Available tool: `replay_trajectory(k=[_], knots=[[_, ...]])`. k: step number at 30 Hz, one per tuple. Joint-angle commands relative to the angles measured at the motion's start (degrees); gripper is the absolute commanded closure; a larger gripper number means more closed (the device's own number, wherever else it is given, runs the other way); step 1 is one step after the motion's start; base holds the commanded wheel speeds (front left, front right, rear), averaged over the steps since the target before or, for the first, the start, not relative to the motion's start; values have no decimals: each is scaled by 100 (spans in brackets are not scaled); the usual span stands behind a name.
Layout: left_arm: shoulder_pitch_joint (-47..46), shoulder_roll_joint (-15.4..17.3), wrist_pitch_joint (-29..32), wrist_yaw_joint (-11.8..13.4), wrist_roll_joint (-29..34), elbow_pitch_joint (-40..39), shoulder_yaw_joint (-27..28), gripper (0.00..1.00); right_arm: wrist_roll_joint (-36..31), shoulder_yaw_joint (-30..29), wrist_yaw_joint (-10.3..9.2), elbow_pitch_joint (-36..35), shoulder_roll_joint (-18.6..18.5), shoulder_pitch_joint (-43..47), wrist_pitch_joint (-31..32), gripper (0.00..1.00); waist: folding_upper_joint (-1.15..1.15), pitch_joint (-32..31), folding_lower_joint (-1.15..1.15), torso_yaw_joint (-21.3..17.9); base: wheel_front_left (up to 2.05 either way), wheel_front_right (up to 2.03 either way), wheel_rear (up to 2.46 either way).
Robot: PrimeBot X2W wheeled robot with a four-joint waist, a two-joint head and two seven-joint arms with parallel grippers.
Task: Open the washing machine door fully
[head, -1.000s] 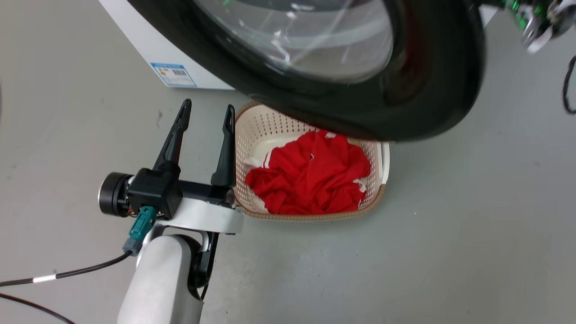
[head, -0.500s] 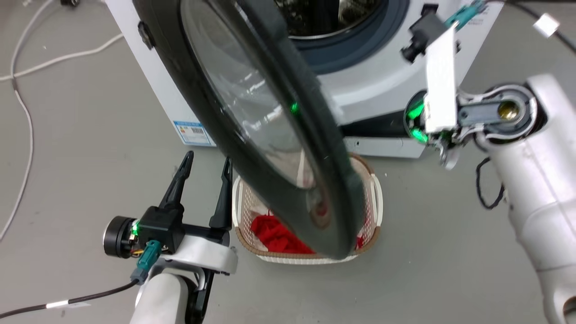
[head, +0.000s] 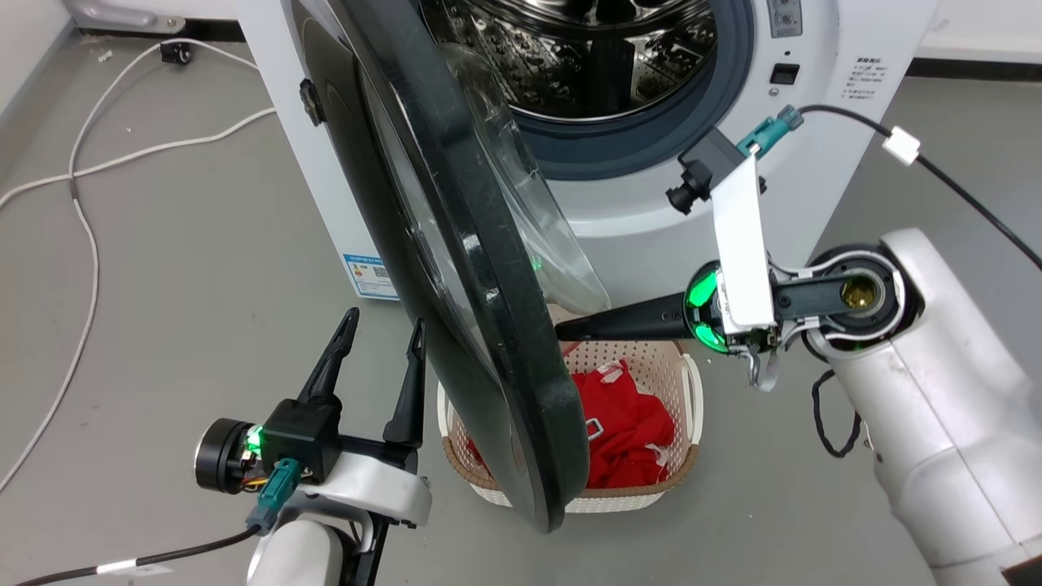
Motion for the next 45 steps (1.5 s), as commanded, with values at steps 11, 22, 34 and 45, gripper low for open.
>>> replay_trajectory(k=[11,22,34,45], knots=[[116,0,-15,16,-3,-3,14,0,84,-619,-2,-326,111,796,-923,100,0,-141,1,-59,0,0,0],[220,0,-15,78,-19,8,174,0,653,-2118,-1,-1139,223,2263,-2596,47,0,-246,1,-339,0,0,0],[323,2,-14,90,-2,47,371,0,-31,-3276,-1,-1764,619,4008,-5289,0,0,-373,1,-476,0,0,0],[334,1,-15,99,-20,71,475,0,-2794,-3163,-2,-1832,554,4508,-7625,0,0,-408,1,-605,0,0,0]])
